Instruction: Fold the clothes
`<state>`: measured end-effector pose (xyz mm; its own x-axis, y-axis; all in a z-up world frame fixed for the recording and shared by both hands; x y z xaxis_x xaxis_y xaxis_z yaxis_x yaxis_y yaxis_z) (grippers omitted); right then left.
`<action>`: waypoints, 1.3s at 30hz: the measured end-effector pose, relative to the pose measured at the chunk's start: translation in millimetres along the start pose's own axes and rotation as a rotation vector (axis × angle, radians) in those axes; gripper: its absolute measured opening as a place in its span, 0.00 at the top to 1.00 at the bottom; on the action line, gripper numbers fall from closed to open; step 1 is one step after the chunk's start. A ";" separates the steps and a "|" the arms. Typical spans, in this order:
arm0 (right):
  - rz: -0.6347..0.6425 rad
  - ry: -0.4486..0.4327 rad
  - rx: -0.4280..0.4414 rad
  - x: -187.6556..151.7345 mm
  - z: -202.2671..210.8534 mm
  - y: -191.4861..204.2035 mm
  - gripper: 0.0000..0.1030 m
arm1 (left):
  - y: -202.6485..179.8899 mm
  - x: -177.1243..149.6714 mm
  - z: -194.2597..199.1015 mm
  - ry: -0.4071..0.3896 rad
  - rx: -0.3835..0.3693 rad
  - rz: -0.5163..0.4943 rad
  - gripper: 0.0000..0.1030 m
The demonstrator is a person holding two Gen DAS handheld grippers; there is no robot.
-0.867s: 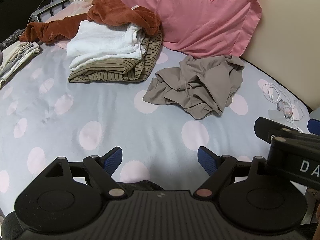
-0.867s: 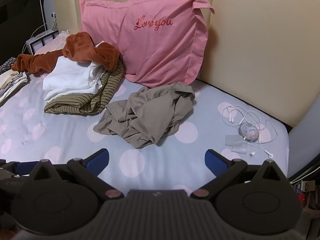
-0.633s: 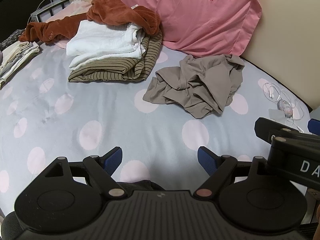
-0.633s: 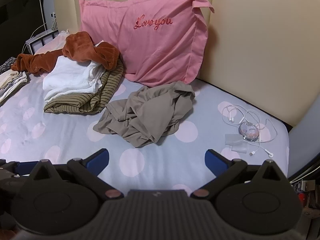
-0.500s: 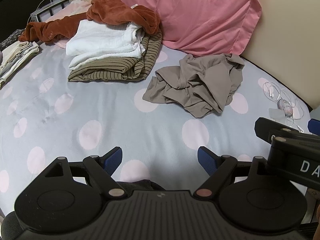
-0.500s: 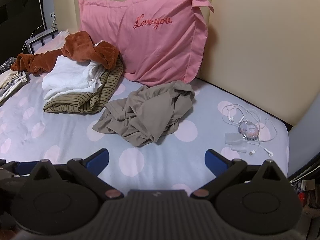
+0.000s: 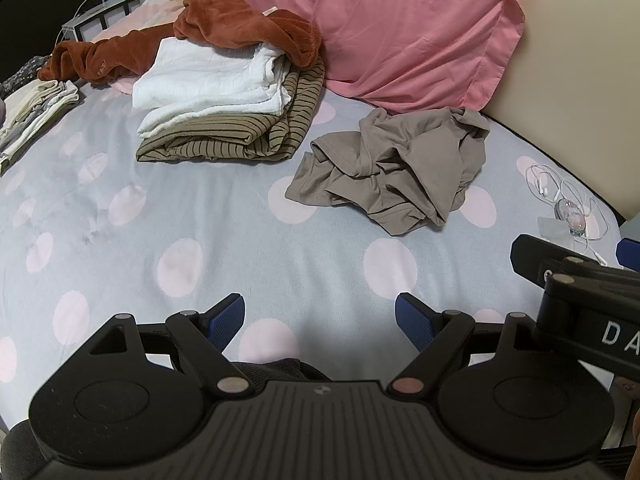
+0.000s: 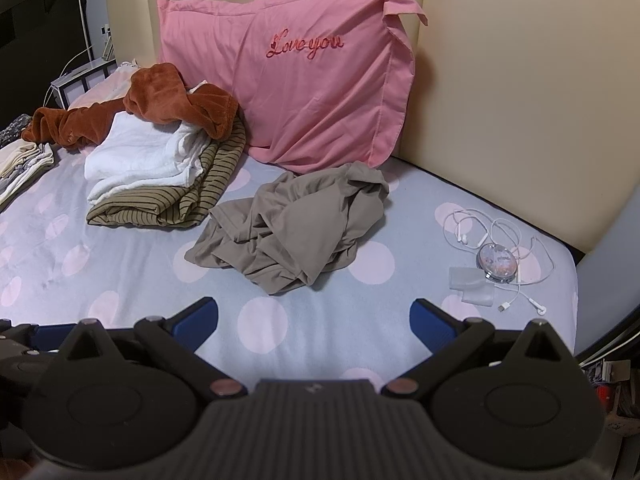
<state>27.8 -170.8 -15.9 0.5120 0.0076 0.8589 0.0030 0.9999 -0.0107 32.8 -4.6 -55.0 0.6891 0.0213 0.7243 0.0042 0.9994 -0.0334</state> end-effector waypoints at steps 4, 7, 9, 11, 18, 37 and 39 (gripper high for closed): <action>0.001 0.000 -0.002 -0.2 0.7 -0.2 0.00 | 1.5 -1.1 0.3 0.001 0.000 0.003 0.20; 0.000 0.001 -0.001 -0.2 0.6 -0.2 0.00 | 2.1 -0.9 0.3 0.000 0.001 0.003 0.20; 0.000 0.002 0.001 -0.1 0.2 0.0 0.00 | 2.6 -0.9 0.3 0.000 0.001 0.004 0.20; 0.003 0.001 0.001 0.4 0.1 0.3 0.00 | 3.2 -1.0 0.3 0.000 0.001 0.006 0.20; 0.005 -0.001 -0.004 0.1 0.5 0.5 0.00 | 5.2 -1.5 0.5 -0.001 -0.001 0.009 0.20; 0.019 -0.006 -0.002 3.4 -1.1 3.0 0.00 | 5.2 -0.7 -2.0 0.003 -0.003 0.010 0.20; 0.018 -0.005 -0.002 3.5 -1.0 2.9 0.00 | 4.7 -1.0 -2.7 0.005 -0.003 0.010 0.20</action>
<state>30.5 -167.9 -13.4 0.5075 0.0254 0.8613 -0.0039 0.9996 -0.0272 34.0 0.1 -57.8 0.6926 0.0309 0.7207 -0.0006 0.9991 -0.0422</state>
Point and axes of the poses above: each gripper's, at about its wrist camera, not at the fingertips, and z roughly against the way its jaws point, y to its left, x to its top, the point moved 6 cm from there along -z, roughly the way its jaws point, and after that the axes turned 15 degrees about -y, right-handed, at the moved point
